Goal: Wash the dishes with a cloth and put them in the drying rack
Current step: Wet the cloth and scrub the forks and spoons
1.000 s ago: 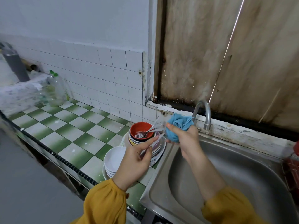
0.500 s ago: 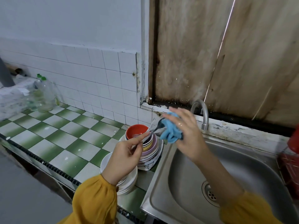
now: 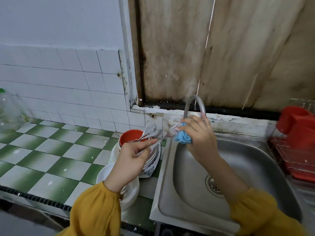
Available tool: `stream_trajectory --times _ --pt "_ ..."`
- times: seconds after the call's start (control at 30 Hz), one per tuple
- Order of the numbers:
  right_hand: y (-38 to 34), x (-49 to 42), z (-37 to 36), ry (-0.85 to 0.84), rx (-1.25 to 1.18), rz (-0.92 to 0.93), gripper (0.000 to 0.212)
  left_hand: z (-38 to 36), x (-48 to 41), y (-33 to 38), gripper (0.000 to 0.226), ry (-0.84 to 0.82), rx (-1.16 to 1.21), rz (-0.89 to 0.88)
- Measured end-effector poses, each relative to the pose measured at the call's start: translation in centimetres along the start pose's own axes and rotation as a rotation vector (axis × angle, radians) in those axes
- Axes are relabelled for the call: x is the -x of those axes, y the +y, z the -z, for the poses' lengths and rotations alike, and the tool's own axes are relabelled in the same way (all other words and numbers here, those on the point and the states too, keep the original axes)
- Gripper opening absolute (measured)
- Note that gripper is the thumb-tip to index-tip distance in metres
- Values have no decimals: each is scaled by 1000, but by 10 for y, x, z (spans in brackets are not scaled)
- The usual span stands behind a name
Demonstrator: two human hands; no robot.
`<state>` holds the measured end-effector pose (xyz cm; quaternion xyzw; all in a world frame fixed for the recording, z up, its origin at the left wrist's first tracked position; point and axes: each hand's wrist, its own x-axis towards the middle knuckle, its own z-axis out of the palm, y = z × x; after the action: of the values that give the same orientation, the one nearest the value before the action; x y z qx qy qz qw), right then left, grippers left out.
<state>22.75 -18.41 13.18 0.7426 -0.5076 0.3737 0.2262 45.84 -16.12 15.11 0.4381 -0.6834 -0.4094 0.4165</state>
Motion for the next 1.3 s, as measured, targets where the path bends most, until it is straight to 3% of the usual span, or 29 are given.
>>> stream_trajectory --times 0.13,0.2,0.3,0.37,0.47,0.57,0.7,0.83,1.03,1.2,1.3 --pt "2 14 25 60 -422 -713 29 -1 -6 -10 38 -43 75 -13" --pt "2 21 35 22 -582 -957 44 -10 -11 -9 36 -91 91 -21" --pt "3 30 52 -163 -744 -1115 84 -32 -19 -5 33 -126 141 -46" --pt "2 33 61 -180 -902 -1158 78 -49 -21 -3 32 -173 147 -82" --pt "11 37 77 47 -1014 -1262 53 -79 -23 3 34 -292 202 -84" --pt "27 43 91 230 -821 -1232 27 -111 -28 4 31 -376 236 -67" --pt "61 52 116 363 -607 -1164 24 -153 -43 7 31 -470 203 -61" --pt "95 55 150 336 -359 -1027 28 -200 -57 24 36 -530 158 -99" --pt "146 38 219 330 -32 -827 20 -270 -88 63 48 -408 40 -165" --pt "201 0 272 369 145 -804 7 -332 -117 95 68 -376 -93 -163" --pt "229 -18 283 342 259 -786 10 -364 -124 115 81 -398 -123 -181"
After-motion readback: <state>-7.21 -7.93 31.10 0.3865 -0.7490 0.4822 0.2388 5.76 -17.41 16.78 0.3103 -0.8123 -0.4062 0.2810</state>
